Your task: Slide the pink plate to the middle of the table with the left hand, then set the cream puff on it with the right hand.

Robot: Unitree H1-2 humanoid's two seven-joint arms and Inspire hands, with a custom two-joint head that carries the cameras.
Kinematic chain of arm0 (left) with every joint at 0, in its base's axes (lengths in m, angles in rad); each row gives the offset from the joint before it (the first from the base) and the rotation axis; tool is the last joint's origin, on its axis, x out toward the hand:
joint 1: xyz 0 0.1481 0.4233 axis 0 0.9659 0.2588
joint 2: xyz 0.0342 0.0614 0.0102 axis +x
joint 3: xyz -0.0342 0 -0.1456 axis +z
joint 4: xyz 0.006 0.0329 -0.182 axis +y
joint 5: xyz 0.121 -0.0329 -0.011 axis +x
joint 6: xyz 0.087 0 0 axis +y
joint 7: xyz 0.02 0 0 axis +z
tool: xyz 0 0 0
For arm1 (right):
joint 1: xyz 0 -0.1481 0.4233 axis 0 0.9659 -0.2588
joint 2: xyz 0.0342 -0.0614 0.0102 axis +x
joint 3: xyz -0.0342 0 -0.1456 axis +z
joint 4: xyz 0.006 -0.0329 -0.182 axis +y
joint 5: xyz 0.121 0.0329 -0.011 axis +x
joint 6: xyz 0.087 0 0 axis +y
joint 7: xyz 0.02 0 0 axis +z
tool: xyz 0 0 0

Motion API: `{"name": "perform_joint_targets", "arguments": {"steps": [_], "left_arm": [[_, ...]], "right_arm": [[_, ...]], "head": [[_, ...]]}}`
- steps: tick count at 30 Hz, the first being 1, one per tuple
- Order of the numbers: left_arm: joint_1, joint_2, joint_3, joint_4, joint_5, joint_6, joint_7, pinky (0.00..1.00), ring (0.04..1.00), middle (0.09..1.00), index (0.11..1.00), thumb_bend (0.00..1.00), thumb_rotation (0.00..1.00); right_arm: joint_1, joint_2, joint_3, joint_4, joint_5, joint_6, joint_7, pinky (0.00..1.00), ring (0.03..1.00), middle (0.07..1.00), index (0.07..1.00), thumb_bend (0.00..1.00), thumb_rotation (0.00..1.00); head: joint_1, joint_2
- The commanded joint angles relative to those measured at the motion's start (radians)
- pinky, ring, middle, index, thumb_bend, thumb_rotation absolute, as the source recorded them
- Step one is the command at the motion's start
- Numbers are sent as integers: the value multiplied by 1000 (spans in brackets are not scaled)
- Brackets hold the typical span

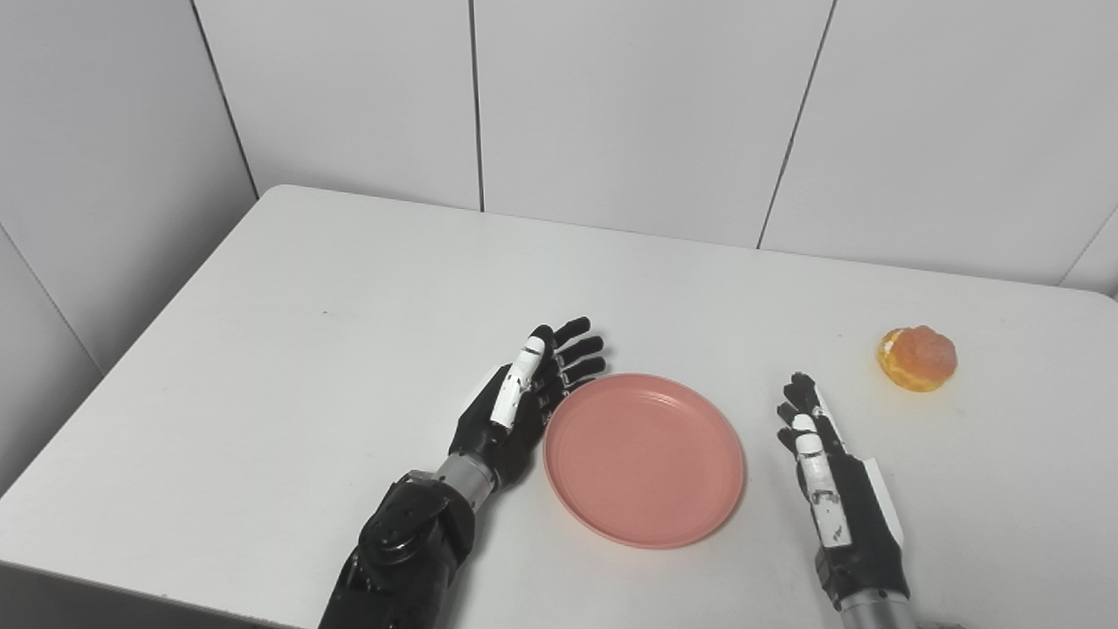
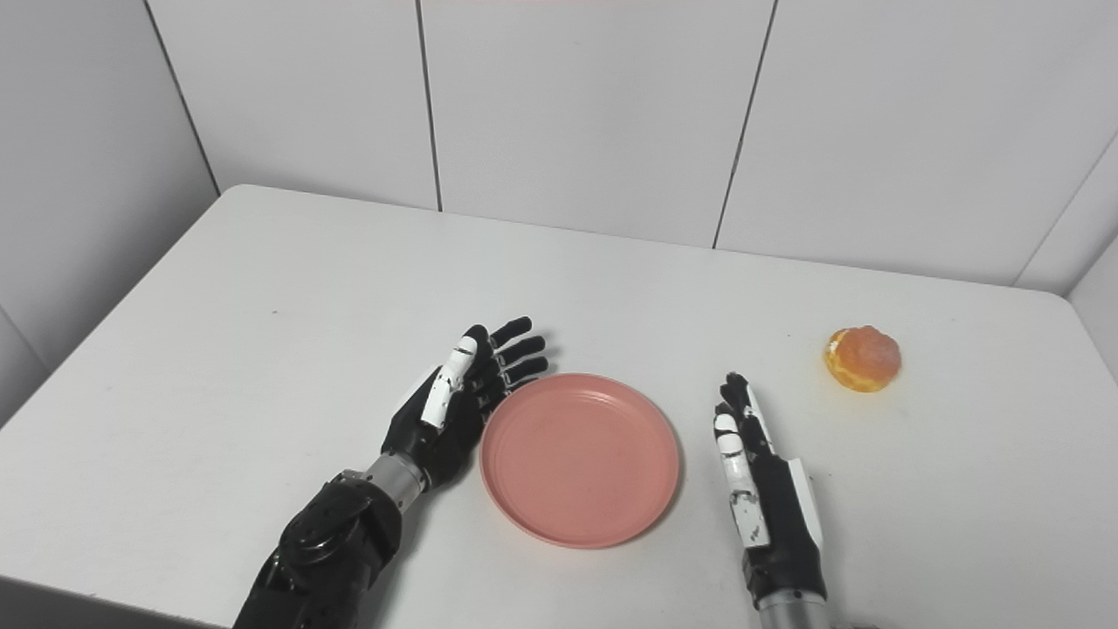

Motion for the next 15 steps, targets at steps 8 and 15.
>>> {"name": "perform_joint_targets", "arguments": {"steps": [8, 15], "left_arm": [[6, -1, 7, 2, 31, -14, 14, 876, 874, 878, 865, 410, 1000], [11, -4, 16, -9, 67, -25, 33, 874, 876, 878, 865, 441, 1000]], "right_arm": [[-32, 11, -1, -24, 8, -41, -9, 951, 959, 971, 974, 225, 1000], [-48, 11, -16, -39, 37, -51, -9, 957, 957, 976, 983, 233, 1000]], "head": [[-24, 0], [-71, -1]]}}
